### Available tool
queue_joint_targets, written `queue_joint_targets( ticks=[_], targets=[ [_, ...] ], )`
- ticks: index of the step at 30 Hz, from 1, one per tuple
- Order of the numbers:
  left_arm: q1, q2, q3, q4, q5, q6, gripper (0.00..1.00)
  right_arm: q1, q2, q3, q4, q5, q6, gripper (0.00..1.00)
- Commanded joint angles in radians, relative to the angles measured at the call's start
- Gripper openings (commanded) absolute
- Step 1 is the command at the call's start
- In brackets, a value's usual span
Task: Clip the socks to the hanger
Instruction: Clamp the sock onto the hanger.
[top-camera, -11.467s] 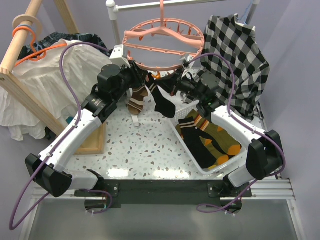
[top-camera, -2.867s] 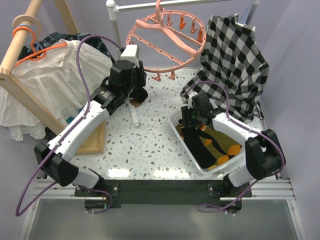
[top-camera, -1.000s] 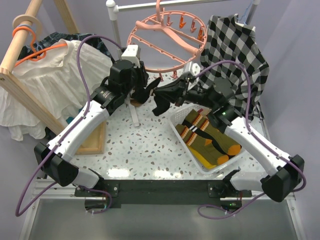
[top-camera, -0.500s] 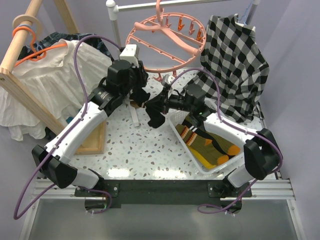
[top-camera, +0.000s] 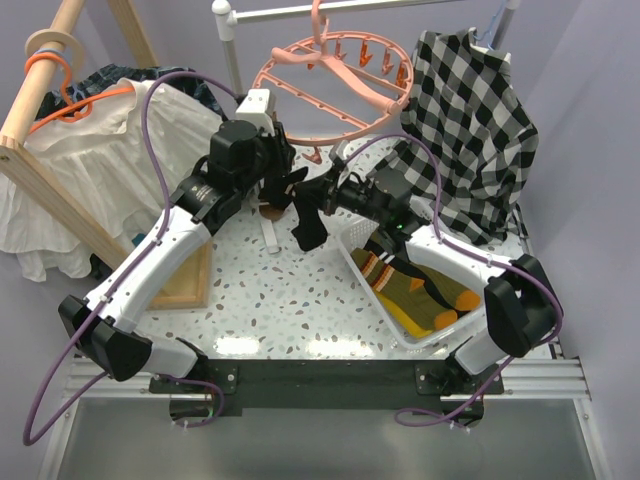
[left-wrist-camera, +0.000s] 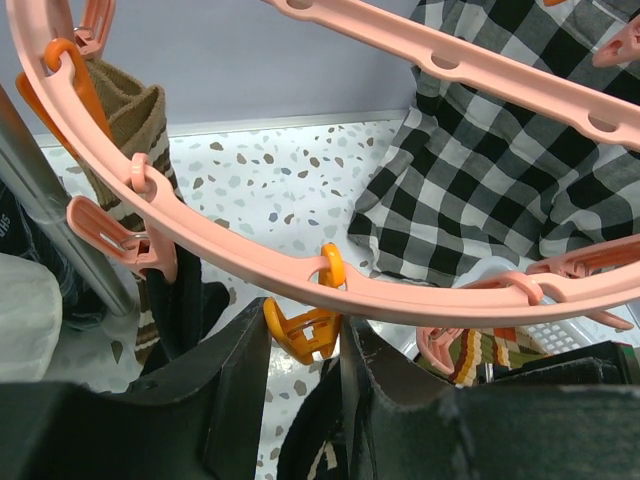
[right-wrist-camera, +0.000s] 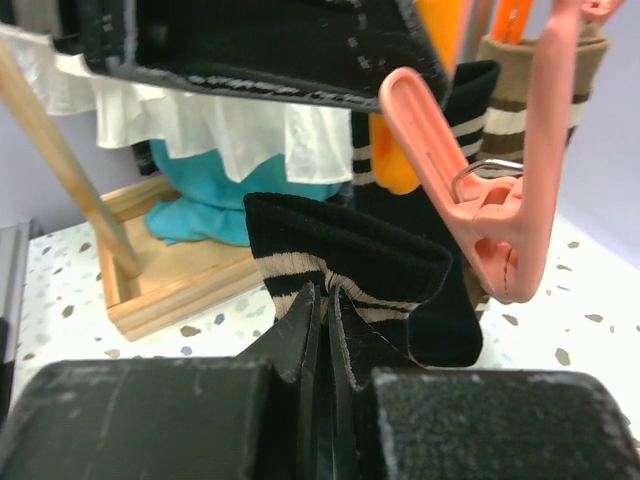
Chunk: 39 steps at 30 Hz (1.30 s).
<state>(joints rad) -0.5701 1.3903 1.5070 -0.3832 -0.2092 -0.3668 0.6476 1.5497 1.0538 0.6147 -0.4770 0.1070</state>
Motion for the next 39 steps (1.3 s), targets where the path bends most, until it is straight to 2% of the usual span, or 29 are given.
queue_joint_targets(
  ticks=[1, 9, 39],
  targets=[
    [0.004, -0.014, -0.002, 0.023, 0.025, -0.011, 0.00, -0.006, 0.007, 0.009, 0.088, 0.069, -0.023, 0.00],
    [0.009, -0.010, -0.002, 0.024, 0.034, -0.009, 0.00, -0.016, 0.010, 0.009, 0.097, 0.109, -0.027, 0.00],
    [0.018, 0.021, 0.016, 0.010, 0.039, 0.014, 0.00, -0.051, -0.010, 0.009, 0.118, 0.100, -0.017, 0.00]
  ],
)
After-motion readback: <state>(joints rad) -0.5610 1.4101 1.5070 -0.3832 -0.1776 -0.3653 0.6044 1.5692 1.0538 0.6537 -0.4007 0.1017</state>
